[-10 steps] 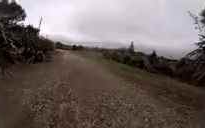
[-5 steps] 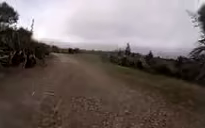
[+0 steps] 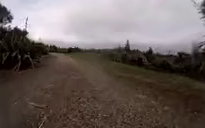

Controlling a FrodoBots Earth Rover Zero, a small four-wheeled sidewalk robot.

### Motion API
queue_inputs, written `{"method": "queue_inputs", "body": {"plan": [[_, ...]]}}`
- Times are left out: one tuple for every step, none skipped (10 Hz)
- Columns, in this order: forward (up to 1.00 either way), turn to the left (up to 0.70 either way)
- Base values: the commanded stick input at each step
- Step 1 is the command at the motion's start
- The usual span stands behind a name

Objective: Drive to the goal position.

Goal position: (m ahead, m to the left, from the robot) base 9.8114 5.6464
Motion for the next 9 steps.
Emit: {"method": "queue_inputs", "body": {"plan": [[0.85, 0.0], [0.85, 0.0], [0.85, 0.0], [0.85, 0.0], [0.85, 0.0], [0.85, 0.0], [0.85, 0.0], [0.85, 0.1], [0.85, 0.21]]}}
